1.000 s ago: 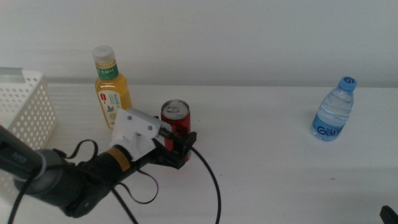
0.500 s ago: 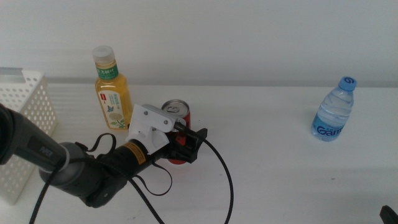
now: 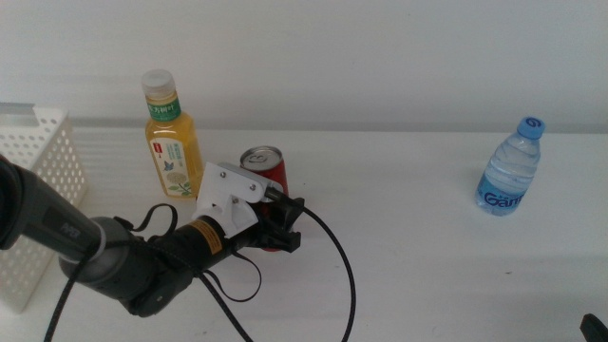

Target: Use arms to grab the bottles and put them into the dustbin to the left of the table.

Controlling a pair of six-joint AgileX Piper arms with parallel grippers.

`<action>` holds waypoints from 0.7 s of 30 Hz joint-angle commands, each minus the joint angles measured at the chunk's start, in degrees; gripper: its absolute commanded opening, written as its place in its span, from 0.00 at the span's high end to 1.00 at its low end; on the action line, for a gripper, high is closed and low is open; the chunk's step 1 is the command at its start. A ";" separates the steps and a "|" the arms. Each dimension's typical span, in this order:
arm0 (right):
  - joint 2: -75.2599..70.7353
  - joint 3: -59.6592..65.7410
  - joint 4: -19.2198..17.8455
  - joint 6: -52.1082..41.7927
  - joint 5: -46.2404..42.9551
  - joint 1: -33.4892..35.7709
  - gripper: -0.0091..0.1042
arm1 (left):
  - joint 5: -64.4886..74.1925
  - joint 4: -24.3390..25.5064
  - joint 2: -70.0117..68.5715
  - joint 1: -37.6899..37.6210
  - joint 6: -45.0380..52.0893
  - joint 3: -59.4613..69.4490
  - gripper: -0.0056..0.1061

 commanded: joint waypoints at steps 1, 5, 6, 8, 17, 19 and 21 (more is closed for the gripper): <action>-2.23 2.44 -0.15 -0.12 -0.54 -0.38 0.11 | -0.60 1.43 -0.52 0.16 -3.13 -0.22 0.70; -2.23 2.44 -0.15 -0.12 -0.54 -0.38 0.11 | -0.22 4.10 -3.54 0.16 -5.10 2.29 0.86; -2.23 2.44 -0.15 -0.12 -0.54 -0.38 0.11 | -0.11 4.10 -5.08 0.16 -4.77 3.41 0.89; -2.23 2.44 -0.15 -0.12 -0.54 -0.38 0.11 | 1.35 2.84 -9.25 -0.04 -2.95 5.66 0.91; -2.23 2.44 -0.15 -0.12 -0.54 -0.38 0.11 | 41.07 2.48 -37.59 -1.15 -2.79 8.37 0.91; -2.23 2.44 -0.15 -0.12 -0.54 -0.38 0.11 | 49.31 1.11 -43.85 -1.15 -2.79 8.37 0.91; -2.23 2.44 -0.15 -0.12 -0.54 -0.38 0.11 | 56.10 0.80 -48.53 -1.15 -2.79 8.37 0.91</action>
